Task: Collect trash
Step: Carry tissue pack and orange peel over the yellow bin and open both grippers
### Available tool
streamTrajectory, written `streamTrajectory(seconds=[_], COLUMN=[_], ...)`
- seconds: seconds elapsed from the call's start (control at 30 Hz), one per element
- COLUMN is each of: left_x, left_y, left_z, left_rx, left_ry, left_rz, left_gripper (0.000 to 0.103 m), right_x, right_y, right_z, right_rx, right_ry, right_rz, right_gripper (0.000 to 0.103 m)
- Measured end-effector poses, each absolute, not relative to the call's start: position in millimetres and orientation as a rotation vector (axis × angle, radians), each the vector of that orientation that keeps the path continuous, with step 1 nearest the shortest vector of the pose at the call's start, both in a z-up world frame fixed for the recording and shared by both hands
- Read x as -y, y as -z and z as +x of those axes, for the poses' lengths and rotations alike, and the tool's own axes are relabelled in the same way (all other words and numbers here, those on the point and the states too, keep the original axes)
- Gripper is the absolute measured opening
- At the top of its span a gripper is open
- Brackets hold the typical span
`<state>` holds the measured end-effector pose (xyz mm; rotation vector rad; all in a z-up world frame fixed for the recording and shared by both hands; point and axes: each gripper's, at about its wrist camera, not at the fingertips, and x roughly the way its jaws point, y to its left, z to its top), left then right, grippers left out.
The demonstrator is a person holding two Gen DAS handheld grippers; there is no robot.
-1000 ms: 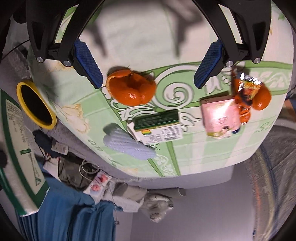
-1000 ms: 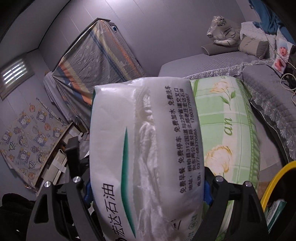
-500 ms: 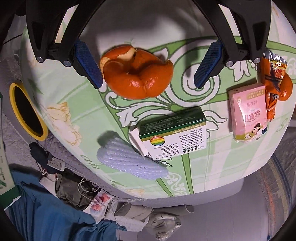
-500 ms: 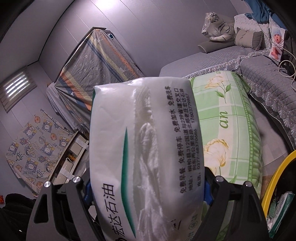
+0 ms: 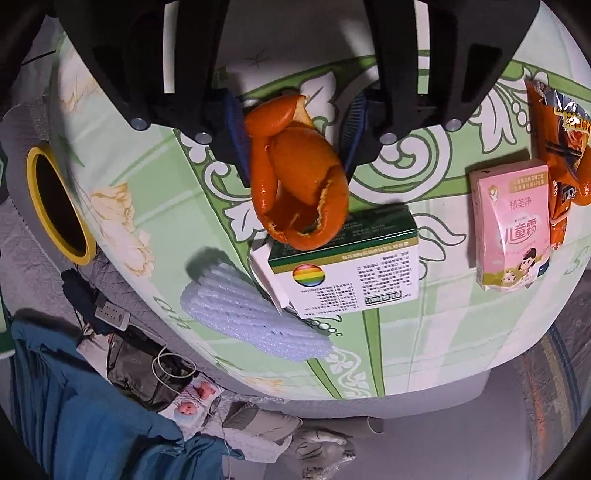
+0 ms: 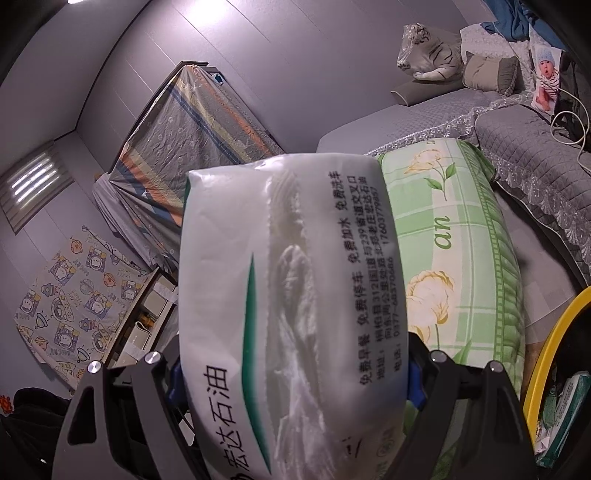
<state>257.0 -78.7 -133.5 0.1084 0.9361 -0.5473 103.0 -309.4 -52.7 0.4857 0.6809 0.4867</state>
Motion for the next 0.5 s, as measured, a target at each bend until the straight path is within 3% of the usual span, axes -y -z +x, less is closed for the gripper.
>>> streamTrajectory(seconds=[0.2, 0.5], left_x=[66, 67], left_y=[116, 42], left_z=[239, 174], left_rx=[-0.871, -0.611], left_ry=[0.564, 0.609], left_rz=[0.075, 0.109], left_gripper=[0.04, 0.04], right_x=[309, 308], right_y=[49, 48], right_z=[98, 93], right_rx=[-0.674, -0.665], right_ry=[-0.473, -0.458], right_rz=[0.489, 0.496], right_gripper=[0.081, 0.081])
